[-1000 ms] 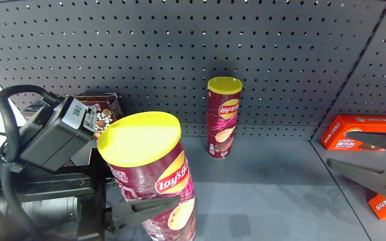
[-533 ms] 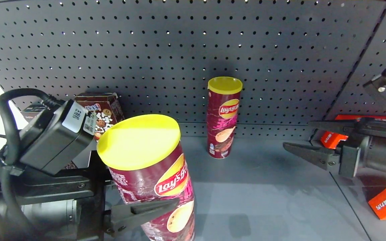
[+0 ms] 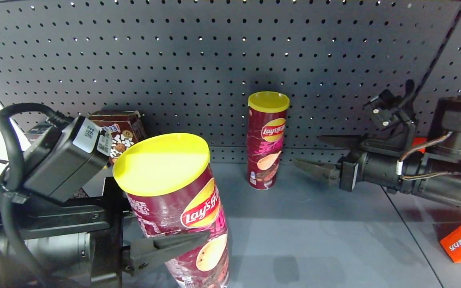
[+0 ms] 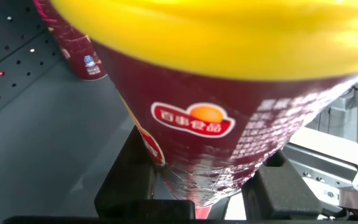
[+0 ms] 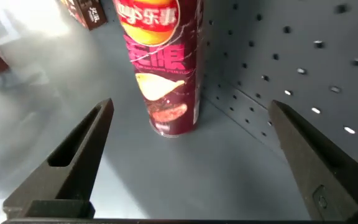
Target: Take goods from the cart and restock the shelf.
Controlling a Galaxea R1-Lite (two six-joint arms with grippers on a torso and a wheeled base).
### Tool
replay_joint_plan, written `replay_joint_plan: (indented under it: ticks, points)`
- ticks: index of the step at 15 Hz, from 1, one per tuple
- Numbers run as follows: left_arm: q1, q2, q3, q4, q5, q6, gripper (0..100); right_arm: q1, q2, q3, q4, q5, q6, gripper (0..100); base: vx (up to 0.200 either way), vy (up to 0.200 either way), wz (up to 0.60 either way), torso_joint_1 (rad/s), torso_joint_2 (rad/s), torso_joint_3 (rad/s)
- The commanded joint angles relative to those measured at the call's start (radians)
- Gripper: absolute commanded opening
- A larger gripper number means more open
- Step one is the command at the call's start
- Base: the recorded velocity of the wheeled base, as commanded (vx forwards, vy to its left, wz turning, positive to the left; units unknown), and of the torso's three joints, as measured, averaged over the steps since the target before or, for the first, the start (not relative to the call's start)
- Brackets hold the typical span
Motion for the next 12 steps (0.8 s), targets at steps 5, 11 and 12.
replay_joint_plan:
  ticks: [5,11,12]
  points:
    - [0.004,-0.001,0.002,0.0,-0.001,0.0,0,0.003,0.165,-0.08,-0.04,0.052,-0.014,100,0.0,0.0,0.0,0.0,0.0,0.0]
    - [0.004,0.001,-0.002,0.0,-0.002,0.0,0,0.008,0.279,-0.12,-0.152,0.061,-0.022,100,0.0,0.0,0.0,0.0,0.0,0.0]
    - [0.004,-0.001,0.001,0.0,-0.002,0.0,0,0.009,0.282,-0.121,-0.152,0.079,-0.022,100,0.0,0.0,0.0,0.0,0.0,0.0]
